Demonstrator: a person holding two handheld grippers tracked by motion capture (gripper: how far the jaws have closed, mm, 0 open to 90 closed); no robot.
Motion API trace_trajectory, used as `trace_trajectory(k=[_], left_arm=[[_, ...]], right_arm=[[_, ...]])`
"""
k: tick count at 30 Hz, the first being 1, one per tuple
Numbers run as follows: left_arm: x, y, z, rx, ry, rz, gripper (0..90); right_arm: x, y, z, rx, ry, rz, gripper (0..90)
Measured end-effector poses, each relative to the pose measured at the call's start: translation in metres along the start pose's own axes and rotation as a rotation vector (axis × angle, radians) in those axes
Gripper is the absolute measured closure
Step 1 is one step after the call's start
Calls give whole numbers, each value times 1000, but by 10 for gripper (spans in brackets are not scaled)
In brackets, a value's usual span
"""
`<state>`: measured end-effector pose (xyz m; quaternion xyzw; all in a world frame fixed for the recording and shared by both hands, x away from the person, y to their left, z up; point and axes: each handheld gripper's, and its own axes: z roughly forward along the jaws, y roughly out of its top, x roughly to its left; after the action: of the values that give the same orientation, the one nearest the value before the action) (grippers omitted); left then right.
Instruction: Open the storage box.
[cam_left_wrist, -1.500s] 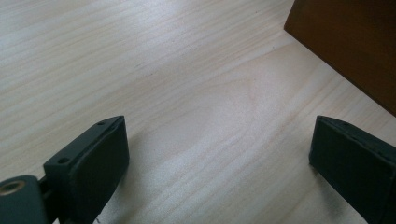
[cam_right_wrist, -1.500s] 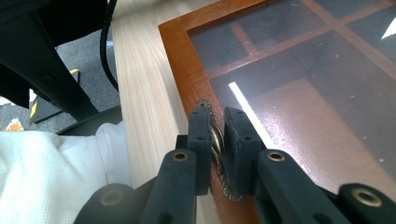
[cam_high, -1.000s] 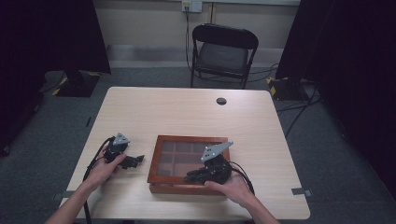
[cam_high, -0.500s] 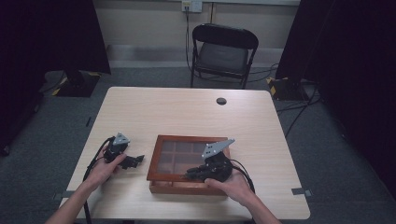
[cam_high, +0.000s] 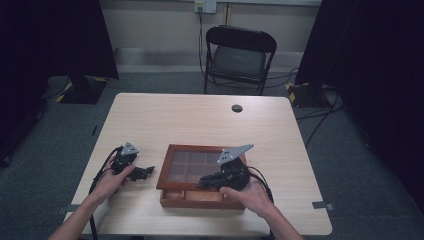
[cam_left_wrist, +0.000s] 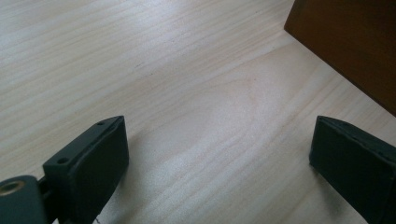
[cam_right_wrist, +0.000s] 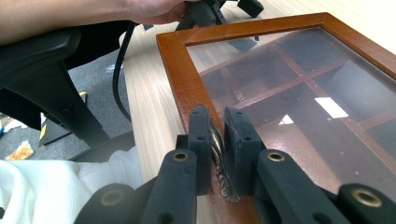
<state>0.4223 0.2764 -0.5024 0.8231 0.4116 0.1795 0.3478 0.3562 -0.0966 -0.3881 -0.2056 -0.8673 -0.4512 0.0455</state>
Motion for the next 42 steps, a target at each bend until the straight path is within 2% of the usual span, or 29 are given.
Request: trace_trajectory(k=[6, 10, 20, 24, 42], left_arm=[[0, 0, 0, 0, 0, 0, 42], [0, 0, 0, 0, 0, 1, 42], [0, 0, 0, 1, 0, 4, 42], [0, 0, 0, -1, -2, -5, 42], [0, 0, 0, 1, 0, 3, 42]], right_arm=[[0, 8, -6, -21, -12, -6, 820], [0, 11, -7, -14, -18, -10, 820], [-2, 21, -14, -38, -28, 3, 820], [-3, 26, -17, -41, -34, 2, 820], [-7, 38, -23, -46, -41, 2, 822]])
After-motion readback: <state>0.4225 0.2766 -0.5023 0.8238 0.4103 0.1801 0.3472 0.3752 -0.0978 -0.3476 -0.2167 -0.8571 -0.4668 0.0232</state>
